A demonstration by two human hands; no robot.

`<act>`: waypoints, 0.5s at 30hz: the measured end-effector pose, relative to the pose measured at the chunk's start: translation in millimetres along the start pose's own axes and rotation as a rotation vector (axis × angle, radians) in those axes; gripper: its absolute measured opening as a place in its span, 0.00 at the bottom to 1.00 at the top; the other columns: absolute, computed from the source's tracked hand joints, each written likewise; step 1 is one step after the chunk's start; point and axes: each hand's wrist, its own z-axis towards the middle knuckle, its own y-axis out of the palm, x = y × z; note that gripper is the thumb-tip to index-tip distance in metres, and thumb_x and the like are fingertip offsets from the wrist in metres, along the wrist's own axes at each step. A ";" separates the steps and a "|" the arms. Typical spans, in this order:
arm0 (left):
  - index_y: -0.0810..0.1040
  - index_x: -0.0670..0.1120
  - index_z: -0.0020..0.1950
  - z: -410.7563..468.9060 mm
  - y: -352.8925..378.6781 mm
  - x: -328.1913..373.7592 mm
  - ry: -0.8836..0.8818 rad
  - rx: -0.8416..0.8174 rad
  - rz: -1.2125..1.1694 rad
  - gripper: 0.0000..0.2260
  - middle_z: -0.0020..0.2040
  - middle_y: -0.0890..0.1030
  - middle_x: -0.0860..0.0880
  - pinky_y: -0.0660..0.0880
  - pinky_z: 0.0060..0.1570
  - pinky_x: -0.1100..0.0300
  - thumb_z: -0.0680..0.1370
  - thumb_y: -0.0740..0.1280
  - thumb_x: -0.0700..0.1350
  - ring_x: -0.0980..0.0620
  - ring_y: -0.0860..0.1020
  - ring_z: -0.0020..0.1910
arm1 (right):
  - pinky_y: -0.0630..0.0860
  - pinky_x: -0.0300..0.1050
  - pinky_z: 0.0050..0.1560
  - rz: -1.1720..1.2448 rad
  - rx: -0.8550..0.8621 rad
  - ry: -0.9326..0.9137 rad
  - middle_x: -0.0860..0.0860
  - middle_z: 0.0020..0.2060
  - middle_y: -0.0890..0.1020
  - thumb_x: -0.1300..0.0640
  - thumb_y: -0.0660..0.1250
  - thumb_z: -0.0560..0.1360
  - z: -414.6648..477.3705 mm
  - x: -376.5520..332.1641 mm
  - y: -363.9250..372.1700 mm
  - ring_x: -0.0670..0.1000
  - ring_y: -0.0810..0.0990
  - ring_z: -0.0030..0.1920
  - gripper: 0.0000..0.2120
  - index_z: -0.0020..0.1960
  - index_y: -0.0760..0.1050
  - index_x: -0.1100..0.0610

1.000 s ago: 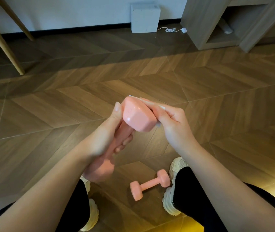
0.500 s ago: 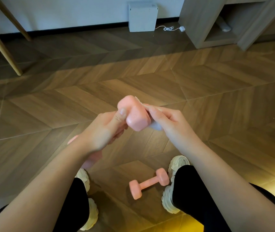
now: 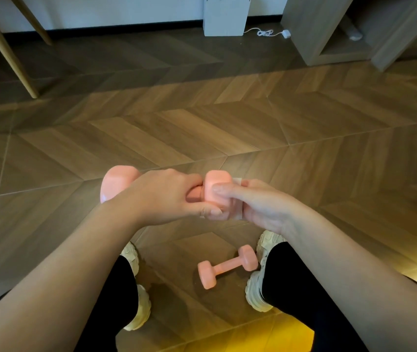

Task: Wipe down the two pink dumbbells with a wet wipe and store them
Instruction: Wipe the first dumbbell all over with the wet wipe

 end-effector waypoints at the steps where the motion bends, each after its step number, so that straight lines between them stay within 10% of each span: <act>1: 0.72 0.55 0.46 0.1 1.9 -0.4 -0.021 0.009 -0.008 0.34 0.37 0.77 0.56 0.64 0.33 0.57 0.65 0.49 0.83 0.60 0.73 0.36 | 0.72 0.60 0.67 0.048 0.026 0.007 0.64 0.59 0.81 0.52 0.73 0.69 1.4 1.0 1.5 0.59 0.81 0.56 0.25 0.62 0.76 0.63; 5: 0.76 0.50 0.47 -3.8 5.1 5.9 -0.075 0.188 -0.094 0.33 0.41 0.77 0.56 0.68 0.38 0.55 0.66 0.54 0.78 0.53 0.75 0.41 | 0.73 0.60 0.66 0.209 0.114 0.038 0.65 0.60 0.80 0.56 0.72 0.71 6.8 3.8 4.6 0.63 0.79 0.62 0.24 0.63 0.75 0.67; 9: 0.78 0.43 0.39 -10.3 13.0 10.8 0.111 0.719 -0.188 0.20 0.37 0.76 0.51 0.69 0.38 0.56 0.75 0.67 0.61 0.52 0.73 0.37 | 0.78 0.55 0.62 0.268 0.166 -0.040 0.61 0.57 0.82 0.52 0.73 0.64 3.8 1.6 1.7 0.57 0.83 0.54 0.30 0.61 0.76 0.67; 15: 0.83 0.47 0.37 -9.7 12.1 18.7 -0.481 0.512 -1.026 0.21 0.34 0.84 0.52 0.72 0.35 0.60 0.75 0.67 0.63 0.59 0.77 0.29 | 0.80 0.48 0.57 0.321 0.072 -0.293 0.56 0.52 0.85 0.54 0.72 0.72 -4.6 -8.2 -5.1 0.49 0.84 0.51 0.20 0.60 0.76 0.64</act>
